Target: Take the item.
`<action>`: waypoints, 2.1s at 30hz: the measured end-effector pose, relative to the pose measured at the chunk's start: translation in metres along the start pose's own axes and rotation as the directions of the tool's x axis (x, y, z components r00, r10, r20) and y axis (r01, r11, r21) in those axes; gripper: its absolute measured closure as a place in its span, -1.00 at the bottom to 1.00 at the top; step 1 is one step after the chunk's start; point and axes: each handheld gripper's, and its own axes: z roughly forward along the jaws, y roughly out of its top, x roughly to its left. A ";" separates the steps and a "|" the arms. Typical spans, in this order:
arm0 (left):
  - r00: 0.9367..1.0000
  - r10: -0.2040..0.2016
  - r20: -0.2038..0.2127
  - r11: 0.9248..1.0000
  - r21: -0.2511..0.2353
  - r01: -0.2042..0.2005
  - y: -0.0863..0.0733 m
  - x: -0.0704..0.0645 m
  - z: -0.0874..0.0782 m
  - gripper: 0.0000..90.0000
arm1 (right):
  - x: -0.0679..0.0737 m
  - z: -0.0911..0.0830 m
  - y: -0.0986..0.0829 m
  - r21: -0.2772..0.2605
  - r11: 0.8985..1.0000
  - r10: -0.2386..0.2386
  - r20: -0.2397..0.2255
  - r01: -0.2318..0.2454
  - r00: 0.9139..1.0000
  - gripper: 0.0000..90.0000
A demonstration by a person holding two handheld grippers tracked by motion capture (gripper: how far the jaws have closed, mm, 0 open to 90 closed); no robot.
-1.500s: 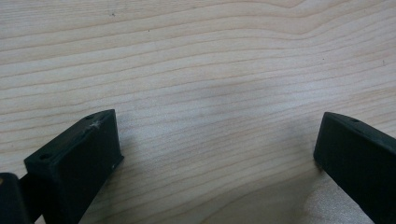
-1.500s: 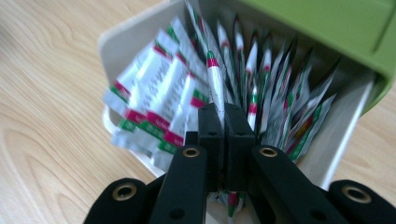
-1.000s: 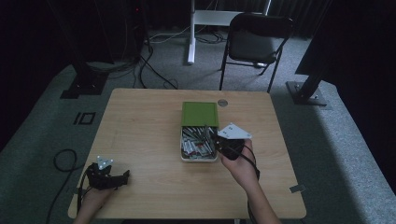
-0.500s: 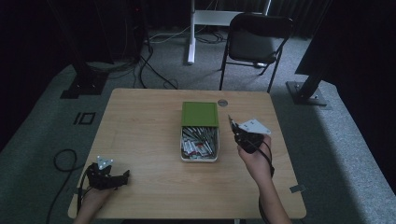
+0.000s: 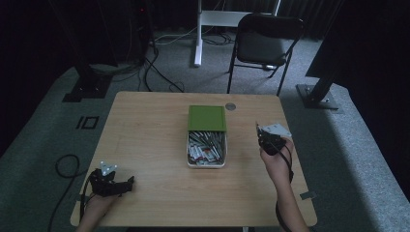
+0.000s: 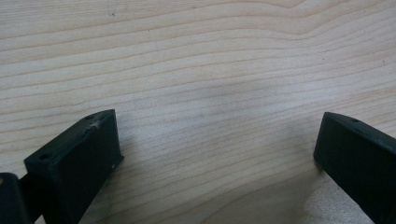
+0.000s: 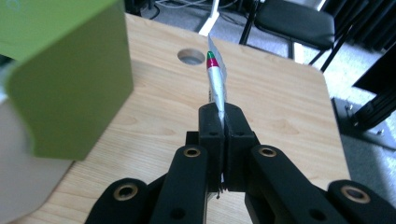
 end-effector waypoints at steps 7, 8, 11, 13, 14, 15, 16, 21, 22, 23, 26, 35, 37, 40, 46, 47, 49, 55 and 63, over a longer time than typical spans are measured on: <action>1.000 0.000 0.000 1.000 0.000 0.000 0.000 0.000 0.000 -0.97 | -0.012 0.023 -0.011 0.057 0.998 -0.013 0.069 0.009 0.998 0.97; 1.000 0.000 0.000 1.000 0.000 0.000 0.000 0.000 0.000 -0.97 | -0.014 0.026 -0.013 0.061 0.998 -0.004 0.068 0.000 0.998 0.97; 1.000 0.000 0.000 1.000 0.000 0.000 0.000 0.000 0.000 -0.97 | -0.018 0.035 -0.018 0.073 0.997 0.029 0.064 -0.034 0.998 0.97; 1.000 0.000 0.000 1.000 0.000 0.000 0.000 0.000 0.000 -0.97 | -0.020 0.040 -0.020 0.082 0.996 0.027 0.077 -0.034 0.997 0.97; 1.000 0.000 0.000 1.000 0.000 0.000 0.000 0.000 0.000 -0.97 | -0.021 0.046 -0.023 0.092 0.995 0.023 0.093 -0.032 0.995 0.97; 1.000 0.000 0.000 1.000 0.000 0.000 0.000 0.000 0.000 -0.97 | -0.021 0.046 -0.023 0.092 0.995 0.023 0.093 -0.032 0.995 0.97; 1.000 0.000 0.000 1.000 0.000 0.000 0.000 0.000 0.000 -0.97 | -0.022 0.049 -0.024 0.100 0.995 0.013 0.106 -0.023 0.994 0.97; 1.000 0.000 0.000 1.000 0.000 0.000 0.000 0.000 0.000 -0.97 | -0.025 0.066 -0.026 0.129 0.991 0.004 0.124 -0.020 0.992 0.97; 1.000 0.000 0.000 1.000 0.000 0.000 0.000 0.000 0.000 -0.97 | -0.025 0.072 -0.025 0.142 0.989 0.015 0.113 -0.032 0.993 0.97; 1.000 0.000 0.000 1.000 0.000 0.000 0.000 0.000 0.000 -0.97 | -0.025 0.075 -0.026 0.145 0.989 0.028 0.105 -0.043 0.994 0.97; 1.000 0.000 0.000 1.000 0.000 0.000 0.000 0.000 0.000 -0.97 | -0.023 0.081 -0.027 0.150 0.986 0.060 0.077 -0.071 0.995 0.96; 1.000 0.000 0.000 1.000 0.000 0.000 0.000 0.000 0.000 -0.97 | -0.009 0.086 -0.032 0.146 0.979 0.149 -0.016 -0.145 0.989 0.88; 1.000 0.000 0.000 1.000 0.000 0.000 0.000 0.000 0.000 -0.97 | -0.005 0.088 -0.033 0.144 0.979 0.149 -0.025 -0.144 0.988 0.86; 1.000 0.000 0.000 1.000 0.000 0.000 0.000 0.000 0.000 -0.97 | 0.004 0.091 -0.035 0.150 0.978 0.155 -0.044 -0.147 0.987 0.82; 1.000 0.000 0.000 1.000 -0.001 0.000 0.000 0.000 0.000 -0.97 | 0.022 0.096 -0.040 0.162 0.975 0.166 -0.092 -0.149 0.982 0.65; 1.000 0.000 0.000 1.000 0.000 0.000 0.000 0.000 0.000 -0.97 | 0.024 0.097 -0.041 0.162 0.975 0.171 -0.097 -0.154 0.981 0.61; 1.000 0.000 0.000 1.000 0.000 0.000 0.000 0.000 0.000 -0.97 | 0.029 0.097 -0.041 0.155 0.977 0.168 -0.123 -0.149 0.978 0.46; 1.000 0.000 0.000 1.000 0.000 0.000 0.000 0.000 0.000 -0.97 | 0.034 0.099 -0.043 0.146 0.977 0.181 -0.188 -0.155 0.965 0.14; 1.000 -0.001 0.000 1.000 0.000 0.001 0.000 0.000 0.000 -0.97 | 0.025 0.086 -0.037 0.104 0.983 0.168 -0.194 -0.151 0.966 -0.13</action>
